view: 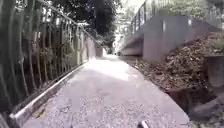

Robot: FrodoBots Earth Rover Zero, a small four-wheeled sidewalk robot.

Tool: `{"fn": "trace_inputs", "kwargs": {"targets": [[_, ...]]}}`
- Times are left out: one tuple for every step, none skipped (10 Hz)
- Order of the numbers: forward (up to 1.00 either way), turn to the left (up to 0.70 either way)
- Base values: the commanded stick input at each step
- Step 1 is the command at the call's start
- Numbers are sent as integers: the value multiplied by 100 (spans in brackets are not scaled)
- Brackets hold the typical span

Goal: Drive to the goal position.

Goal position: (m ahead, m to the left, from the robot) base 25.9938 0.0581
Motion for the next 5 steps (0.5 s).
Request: {"fn": "trace_inputs", "kwargs": {"targets": [[85, 0], [85, 0], [85, 0], [85, 0], [85, 0]]}}
